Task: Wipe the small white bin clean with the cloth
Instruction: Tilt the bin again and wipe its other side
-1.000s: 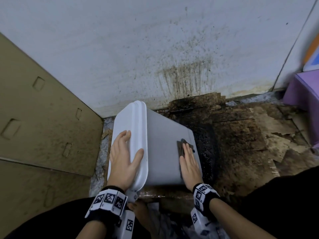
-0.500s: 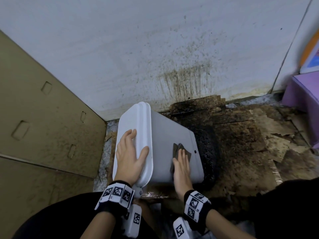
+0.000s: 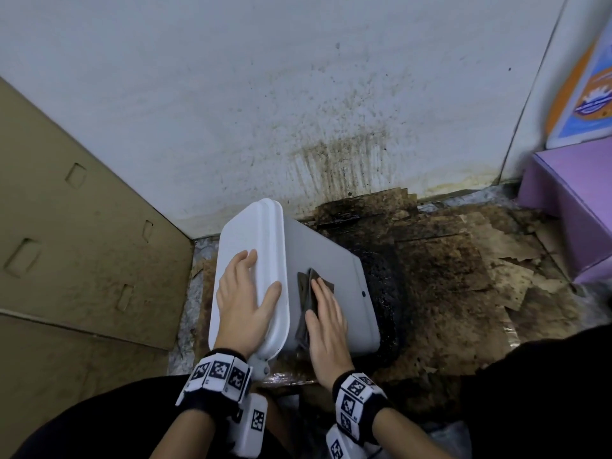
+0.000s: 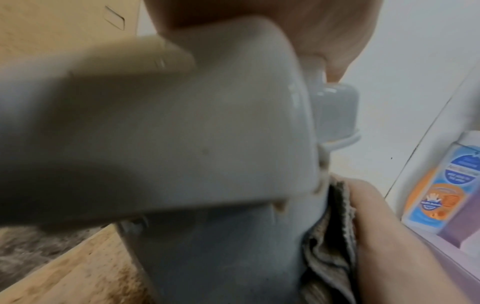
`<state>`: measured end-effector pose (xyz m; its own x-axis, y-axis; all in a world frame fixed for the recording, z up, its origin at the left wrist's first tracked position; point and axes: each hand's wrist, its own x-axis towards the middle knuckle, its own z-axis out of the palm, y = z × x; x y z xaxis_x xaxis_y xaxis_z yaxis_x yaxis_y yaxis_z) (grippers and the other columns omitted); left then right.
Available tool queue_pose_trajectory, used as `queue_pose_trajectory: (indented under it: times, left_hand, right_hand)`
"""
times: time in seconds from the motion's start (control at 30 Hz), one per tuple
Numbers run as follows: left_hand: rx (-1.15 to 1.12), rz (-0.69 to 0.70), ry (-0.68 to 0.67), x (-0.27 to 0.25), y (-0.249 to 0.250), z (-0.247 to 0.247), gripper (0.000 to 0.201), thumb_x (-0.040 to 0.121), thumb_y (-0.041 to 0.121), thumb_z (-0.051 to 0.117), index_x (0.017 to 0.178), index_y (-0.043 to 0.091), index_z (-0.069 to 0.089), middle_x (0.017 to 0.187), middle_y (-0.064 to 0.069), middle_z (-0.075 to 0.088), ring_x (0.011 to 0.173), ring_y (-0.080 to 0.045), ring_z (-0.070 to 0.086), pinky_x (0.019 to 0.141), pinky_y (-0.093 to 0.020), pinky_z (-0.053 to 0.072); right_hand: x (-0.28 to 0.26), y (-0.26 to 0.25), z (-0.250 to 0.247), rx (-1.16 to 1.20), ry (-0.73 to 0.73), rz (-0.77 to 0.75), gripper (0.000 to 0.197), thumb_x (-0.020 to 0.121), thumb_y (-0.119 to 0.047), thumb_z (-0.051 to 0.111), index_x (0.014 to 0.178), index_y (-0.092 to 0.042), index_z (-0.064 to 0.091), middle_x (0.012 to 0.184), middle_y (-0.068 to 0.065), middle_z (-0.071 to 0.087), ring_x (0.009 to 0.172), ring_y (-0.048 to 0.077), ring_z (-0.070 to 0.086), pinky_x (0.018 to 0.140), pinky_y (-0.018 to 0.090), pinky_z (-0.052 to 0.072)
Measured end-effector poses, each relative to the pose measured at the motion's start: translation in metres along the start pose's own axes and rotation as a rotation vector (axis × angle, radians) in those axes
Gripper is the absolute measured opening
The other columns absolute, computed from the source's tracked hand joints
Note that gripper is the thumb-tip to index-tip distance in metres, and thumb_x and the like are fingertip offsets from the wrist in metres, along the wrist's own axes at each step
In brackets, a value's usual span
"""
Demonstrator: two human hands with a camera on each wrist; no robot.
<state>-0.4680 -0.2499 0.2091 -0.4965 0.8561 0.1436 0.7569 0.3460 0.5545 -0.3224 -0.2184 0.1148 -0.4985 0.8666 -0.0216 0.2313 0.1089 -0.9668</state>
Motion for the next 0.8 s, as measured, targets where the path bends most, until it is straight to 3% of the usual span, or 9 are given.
queue_pose_trajectory:
  times: [0.27,0.4,0.5,0.67,0.8]
  left_hand:
    - [0.011,0.000,-0.008,0.000,0.000,-0.001,0.073,0.088,0.060,0.038,0.150,0.023,0.029,0.157,0.002,0.026,0.147,-0.019,0.020,0.120,-0.049,0.020]
    - [0.045,0.011,-0.036,0.001,-0.003,-0.003,0.076,0.088,0.060,0.036,0.152,0.020,0.027,0.159,0.001,0.022,0.149,-0.017,0.015,0.121,-0.046,0.017]
    - [0.065,0.017,-0.042,0.000,-0.005,-0.005,0.077,0.089,0.059,0.036,0.153,0.017,0.027,0.159,-0.001,0.022,0.150,-0.018,0.015,0.121,-0.047,0.018]
    - [0.071,0.041,-0.050,0.000,-0.003,-0.003,0.078,0.090,0.060,0.036,0.155,0.019,0.024,0.161,0.000,0.020,0.151,-0.016,0.013,0.121,-0.046,0.017]
    - [0.051,0.035,-0.051,0.000,-0.001,-0.002,0.077,0.090,0.060,0.036,0.155,0.021,0.024,0.160,0.002,0.019,0.151,-0.015,0.012,0.121,-0.045,0.016]
  right_hand:
    - [0.024,0.002,-0.001,-0.048,-0.104,-0.037,0.060,0.100,-0.054,0.013,0.157,-0.040,-0.003,0.166,-0.020,-0.005,0.149,-0.007,-0.012,0.123,0.029,-0.001]
    - [0.052,-0.007,-0.011,-0.086,-0.271,-0.055,0.057,0.108,-0.040,0.017,0.157,-0.035,-0.011,0.163,-0.021,-0.018,0.147,-0.007,-0.020,0.122,0.029,-0.008]
    - [0.077,-0.011,-0.016,-0.127,-0.367,-0.074,0.058,0.108,-0.040,0.017,0.155,-0.038,-0.017,0.161,-0.020,-0.025,0.147,-0.005,-0.023,0.121,0.030,-0.009]
    - [0.126,-0.009,-0.021,-0.191,-0.403,-0.107,0.058,0.107,-0.045,0.016,0.150,-0.038,-0.022,0.157,-0.018,-0.031,0.148,0.003,-0.026,0.123,0.034,-0.009]
    - [0.161,-0.006,-0.029,-0.237,-0.456,-0.064,0.059,0.107,-0.043,0.017,0.149,-0.033,-0.023,0.161,-0.011,-0.026,0.149,0.008,-0.024,0.125,0.038,-0.008]
